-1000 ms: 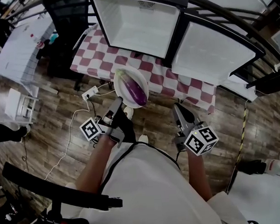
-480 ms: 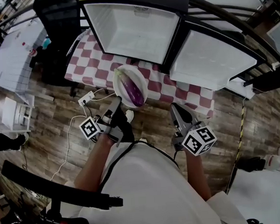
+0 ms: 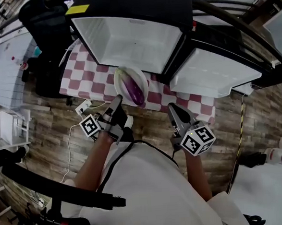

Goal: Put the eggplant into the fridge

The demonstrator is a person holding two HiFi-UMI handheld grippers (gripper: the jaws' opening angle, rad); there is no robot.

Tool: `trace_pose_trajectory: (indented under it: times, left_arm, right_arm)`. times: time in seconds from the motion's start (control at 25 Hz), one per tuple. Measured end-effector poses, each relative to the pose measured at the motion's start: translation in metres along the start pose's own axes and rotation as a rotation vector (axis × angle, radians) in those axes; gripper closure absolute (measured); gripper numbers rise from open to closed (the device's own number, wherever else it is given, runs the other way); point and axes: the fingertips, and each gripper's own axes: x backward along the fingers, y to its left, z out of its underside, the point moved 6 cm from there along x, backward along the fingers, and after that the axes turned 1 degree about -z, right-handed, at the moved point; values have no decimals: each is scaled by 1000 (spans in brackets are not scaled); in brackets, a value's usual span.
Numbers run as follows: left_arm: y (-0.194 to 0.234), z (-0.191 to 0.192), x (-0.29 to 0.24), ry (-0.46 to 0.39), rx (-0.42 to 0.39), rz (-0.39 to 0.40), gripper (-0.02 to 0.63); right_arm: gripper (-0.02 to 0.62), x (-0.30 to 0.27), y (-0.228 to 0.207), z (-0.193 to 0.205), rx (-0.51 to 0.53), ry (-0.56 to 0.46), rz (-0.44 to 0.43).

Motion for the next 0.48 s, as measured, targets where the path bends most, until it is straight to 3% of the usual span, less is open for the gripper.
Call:
trace_pose_trajectory:
  times: [0.48]
  left_arm:
    - [51,-62,-64,113,40,-54,581]
  right_arm:
    - [589,-85,-25,-2,-27,25,59]
